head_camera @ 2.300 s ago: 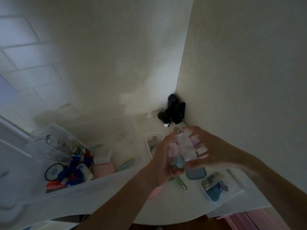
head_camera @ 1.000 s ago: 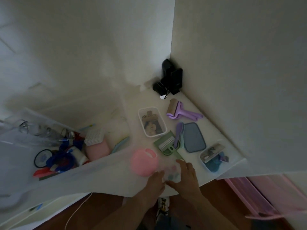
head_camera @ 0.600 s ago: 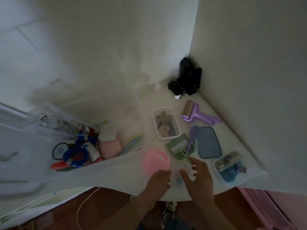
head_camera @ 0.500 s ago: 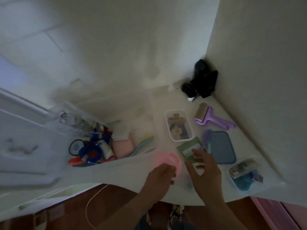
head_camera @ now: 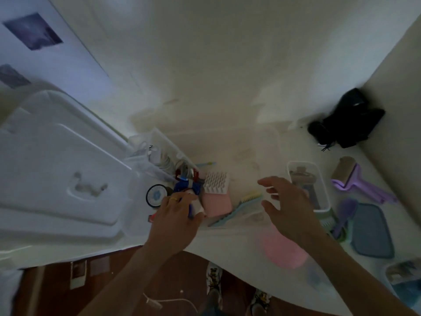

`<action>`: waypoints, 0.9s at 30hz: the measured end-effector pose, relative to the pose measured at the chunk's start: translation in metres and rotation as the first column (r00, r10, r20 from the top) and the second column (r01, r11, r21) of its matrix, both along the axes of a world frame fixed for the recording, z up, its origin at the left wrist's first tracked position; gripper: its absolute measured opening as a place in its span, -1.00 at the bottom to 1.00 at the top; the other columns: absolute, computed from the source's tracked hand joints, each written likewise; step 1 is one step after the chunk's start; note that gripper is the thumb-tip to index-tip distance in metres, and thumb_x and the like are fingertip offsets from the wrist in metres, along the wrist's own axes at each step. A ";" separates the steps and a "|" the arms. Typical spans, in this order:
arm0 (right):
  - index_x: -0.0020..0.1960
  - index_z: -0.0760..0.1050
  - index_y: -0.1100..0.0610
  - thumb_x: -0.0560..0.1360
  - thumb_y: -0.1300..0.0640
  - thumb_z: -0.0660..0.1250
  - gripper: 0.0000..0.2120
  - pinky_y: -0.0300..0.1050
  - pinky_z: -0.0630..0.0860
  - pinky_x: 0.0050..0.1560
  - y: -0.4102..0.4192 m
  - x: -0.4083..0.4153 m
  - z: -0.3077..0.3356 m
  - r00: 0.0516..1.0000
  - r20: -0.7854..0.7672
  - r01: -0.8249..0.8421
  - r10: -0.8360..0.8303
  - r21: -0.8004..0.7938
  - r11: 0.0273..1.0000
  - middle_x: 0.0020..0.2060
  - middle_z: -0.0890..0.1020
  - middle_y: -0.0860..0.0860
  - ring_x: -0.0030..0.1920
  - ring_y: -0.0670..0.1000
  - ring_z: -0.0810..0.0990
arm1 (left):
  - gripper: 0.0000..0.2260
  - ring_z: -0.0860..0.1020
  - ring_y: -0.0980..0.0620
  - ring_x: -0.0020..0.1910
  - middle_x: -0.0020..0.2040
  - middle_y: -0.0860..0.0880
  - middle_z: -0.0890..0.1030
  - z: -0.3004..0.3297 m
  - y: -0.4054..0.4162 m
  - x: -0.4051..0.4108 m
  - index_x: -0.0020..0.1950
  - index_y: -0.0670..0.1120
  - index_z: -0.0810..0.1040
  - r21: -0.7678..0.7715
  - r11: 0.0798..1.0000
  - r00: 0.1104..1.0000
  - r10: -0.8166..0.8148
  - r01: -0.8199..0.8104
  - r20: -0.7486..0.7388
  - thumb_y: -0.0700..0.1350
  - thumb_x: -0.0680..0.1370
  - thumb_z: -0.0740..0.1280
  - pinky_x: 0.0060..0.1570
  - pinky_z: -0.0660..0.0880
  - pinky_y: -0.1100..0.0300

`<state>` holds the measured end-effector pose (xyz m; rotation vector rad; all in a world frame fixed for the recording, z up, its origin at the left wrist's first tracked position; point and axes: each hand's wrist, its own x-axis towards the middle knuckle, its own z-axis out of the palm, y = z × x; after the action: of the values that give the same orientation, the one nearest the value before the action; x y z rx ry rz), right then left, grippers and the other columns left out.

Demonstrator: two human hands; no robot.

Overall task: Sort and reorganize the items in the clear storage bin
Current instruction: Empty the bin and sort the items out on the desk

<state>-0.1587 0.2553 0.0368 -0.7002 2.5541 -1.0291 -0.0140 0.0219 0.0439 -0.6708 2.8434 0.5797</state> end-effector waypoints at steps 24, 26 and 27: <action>0.37 0.24 0.17 0.49 0.05 0.31 -0.48 -0.06 0.45 -0.06 -0.084 -0.053 -0.065 0.767 0.247 -0.510 0.592 0.795 0.328 0.16 0.56 0.16 0.13 0.19 0.59 | -0.57 0.38 -0.12 0.36 0.38 -0.06 0.40 -0.029 -0.013 -0.046 0.46 0.00 0.33 0.229 0.957 0.984 -0.181 0.177 -0.006 0.09 0.62 0.25 0.27 0.44 -0.07; 0.33 0.21 0.15 0.48 0.06 0.28 -0.52 -0.04 0.44 -0.11 -0.065 -0.054 -0.021 0.779 0.126 -0.468 0.615 0.769 0.435 0.05 0.58 0.13 0.07 0.19 0.60 | -0.54 0.36 -0.08 0.39 0.40 -0.04 0.41 -0.016 -0.001 -0.055 0.47 0.03 0.35 0.178 0.944 0.957 -0.254 0.277 -0.141 0.13 0.60 0.21 0.35 0.39 -0.07; 0.29 0.20 0.14 0.48 0.06 0.28 -0.55 -0.05 0.45 -0.14 -0.050 -0.054 0.003 0.798 0.082 -0.453 0.597 0.736 0.504 -0.03 0.57 0.10 0.02 0.19 0.60 | -0.55 0.37 -0.03 0.38 0.38 -0.01 0.44 -0.008 0.009 -0.062 0.46 0.04 0.37 0.144 0.932 0.932 -0.303 0.334 -0.201 0.15 0.60 0.18 0.37 0.37 -0.01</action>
<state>-0.2127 0.2050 0.0393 -1.2354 2.3033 0.2976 -0.0755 0.0305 0.0358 -0.1247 2.9221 0.8544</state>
